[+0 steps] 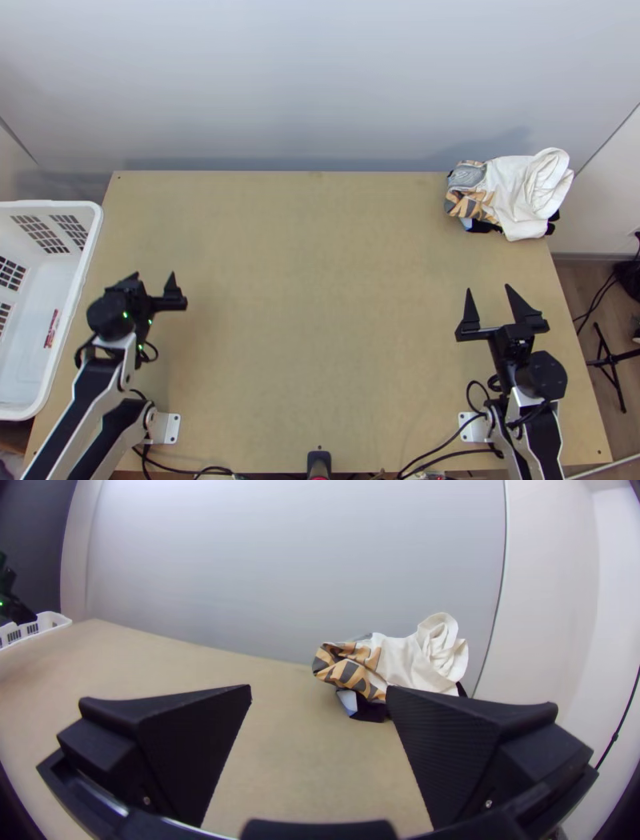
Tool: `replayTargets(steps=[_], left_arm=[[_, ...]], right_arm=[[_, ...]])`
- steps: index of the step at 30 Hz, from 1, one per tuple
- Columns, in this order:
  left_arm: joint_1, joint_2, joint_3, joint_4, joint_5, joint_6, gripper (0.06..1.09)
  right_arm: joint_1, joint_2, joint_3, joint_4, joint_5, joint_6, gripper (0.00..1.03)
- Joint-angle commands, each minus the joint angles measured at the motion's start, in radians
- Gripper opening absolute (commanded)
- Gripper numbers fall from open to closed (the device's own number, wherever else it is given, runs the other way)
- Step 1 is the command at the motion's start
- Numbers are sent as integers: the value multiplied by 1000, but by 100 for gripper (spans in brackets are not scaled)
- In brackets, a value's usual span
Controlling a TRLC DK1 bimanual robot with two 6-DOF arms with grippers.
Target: Fold the t-shirt
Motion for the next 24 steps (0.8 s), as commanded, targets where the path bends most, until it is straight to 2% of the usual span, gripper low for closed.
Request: replayTargets(steps=[1, 5, 8, 9, 15, 18, 24], left_arm=[[-77, -151, -155, 51, -21, -1, 104], [-118, -335, -212, -32, -21, -3, 104], [-158, -586, -247, -224, -19, -26, 104], [-155, -632, -246, -247, -8, -38, 104], [-46, -611, -244, -258, 53, -46, 104], [13, -597, -243, -264, 56, -59, 104], [79, -707, -244, -262, 56, -64, 104]], right_arm=[[37, -41, -49, 31, 60, -33, 94], [23, -41, -50, 34, 61, -47, 95], [-1, -39, -42, 9, 60, -47, 99], [-5, -38, -41, 5, 60, -46, 99], [-12, 5, -39, 0, 57, -13, 99], [2, -25, -39, 2, 54, 33, 99], [2, -39, -42, 9, 52, 31, 99]])
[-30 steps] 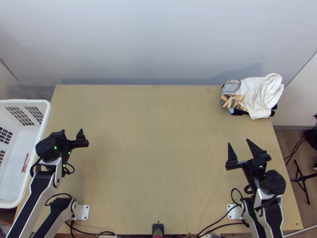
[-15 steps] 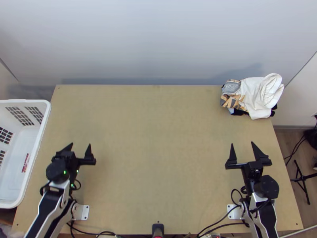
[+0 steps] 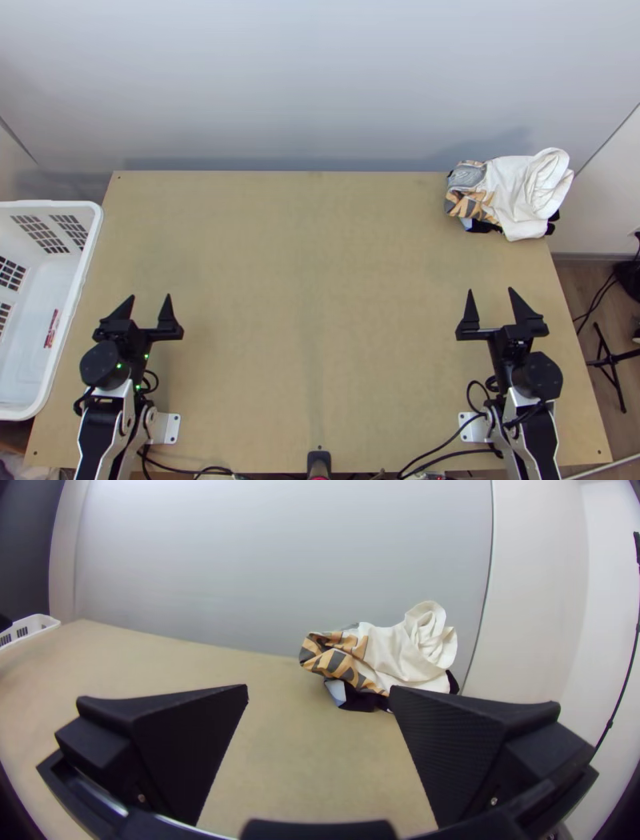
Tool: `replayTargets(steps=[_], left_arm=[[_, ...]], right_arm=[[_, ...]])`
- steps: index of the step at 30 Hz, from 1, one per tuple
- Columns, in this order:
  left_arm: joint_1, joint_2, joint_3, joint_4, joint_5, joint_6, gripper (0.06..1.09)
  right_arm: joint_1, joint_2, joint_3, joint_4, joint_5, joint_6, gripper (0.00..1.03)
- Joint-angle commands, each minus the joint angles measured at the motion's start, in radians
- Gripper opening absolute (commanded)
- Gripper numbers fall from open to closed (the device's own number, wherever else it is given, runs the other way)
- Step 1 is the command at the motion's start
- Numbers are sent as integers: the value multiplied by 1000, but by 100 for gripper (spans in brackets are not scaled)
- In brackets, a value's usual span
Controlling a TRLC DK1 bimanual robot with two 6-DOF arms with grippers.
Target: Fold the t-shirt
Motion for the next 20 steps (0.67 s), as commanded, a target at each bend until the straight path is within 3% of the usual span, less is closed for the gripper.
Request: replayTargets(steps=[1, 20], left_arm=[[62, -99, -8, -31, 9, -10, 104], [64, -97, -8, -31, 9, -12, 104]], right_arm=[[3, -10, -1, 5, -3, 17, 99], [-3, -11, -1, 5, -3, 17, 99]])
